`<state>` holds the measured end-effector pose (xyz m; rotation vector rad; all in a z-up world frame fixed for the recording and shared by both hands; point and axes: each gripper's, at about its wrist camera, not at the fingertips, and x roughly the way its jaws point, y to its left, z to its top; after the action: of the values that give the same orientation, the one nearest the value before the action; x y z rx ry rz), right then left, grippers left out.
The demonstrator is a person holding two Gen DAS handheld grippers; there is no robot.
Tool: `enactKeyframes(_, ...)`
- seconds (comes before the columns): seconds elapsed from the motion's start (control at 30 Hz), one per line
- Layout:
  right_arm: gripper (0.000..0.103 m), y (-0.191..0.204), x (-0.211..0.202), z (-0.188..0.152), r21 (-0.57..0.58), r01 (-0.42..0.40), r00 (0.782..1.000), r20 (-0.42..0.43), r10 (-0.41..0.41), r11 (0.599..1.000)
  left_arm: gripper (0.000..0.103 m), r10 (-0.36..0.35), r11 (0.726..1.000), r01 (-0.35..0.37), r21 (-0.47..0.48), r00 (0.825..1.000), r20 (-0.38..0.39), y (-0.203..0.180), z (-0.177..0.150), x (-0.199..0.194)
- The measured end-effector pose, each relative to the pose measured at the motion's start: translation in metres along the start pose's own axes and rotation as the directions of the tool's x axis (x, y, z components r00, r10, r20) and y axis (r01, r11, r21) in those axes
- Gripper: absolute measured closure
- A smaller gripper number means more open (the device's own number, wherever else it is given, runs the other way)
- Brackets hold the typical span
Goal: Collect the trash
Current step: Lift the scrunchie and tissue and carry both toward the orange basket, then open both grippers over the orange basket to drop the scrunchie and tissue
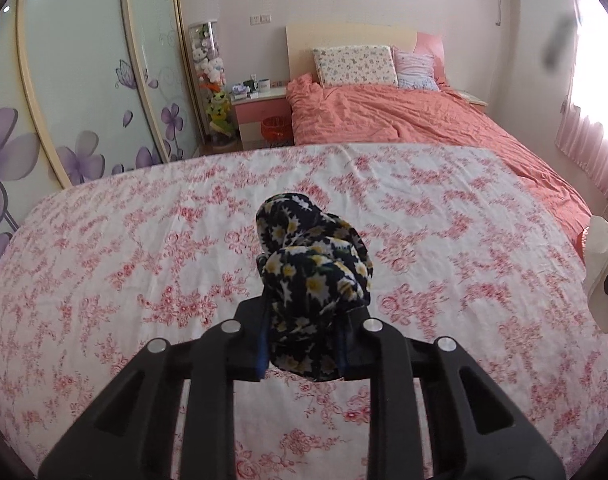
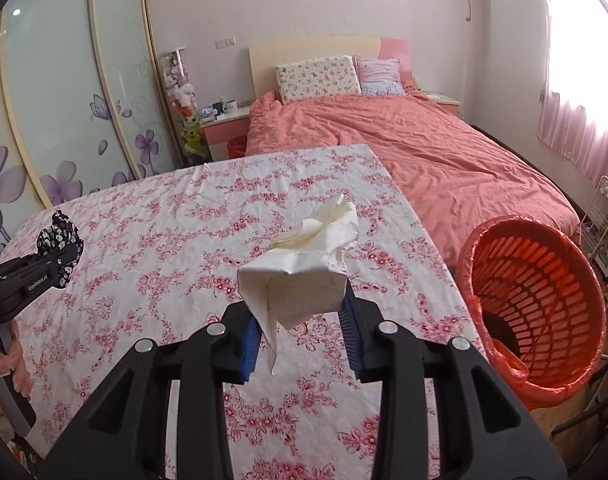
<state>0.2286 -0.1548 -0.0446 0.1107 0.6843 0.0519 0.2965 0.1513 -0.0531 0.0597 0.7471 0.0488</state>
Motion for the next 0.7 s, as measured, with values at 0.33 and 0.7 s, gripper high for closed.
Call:
enactKeyframes(0.33,0.068,-0.028,-0.04,0.005,0.028,-0.013,0.997,0.079,0.01,1.0,0.079,-0.064,0.997,0.061,0.037,0.994,0.09,-0.043,0.016,-0.058)
enactKeyframes(0.7,0.068,-0.081,-0.074,0.009,0.073,0.01,0.988,0.153,-0.021,0.997,0.079,-0.231,0.968,0.215,0.126,0.964,0.132,-0.129,0.024,-0.104)
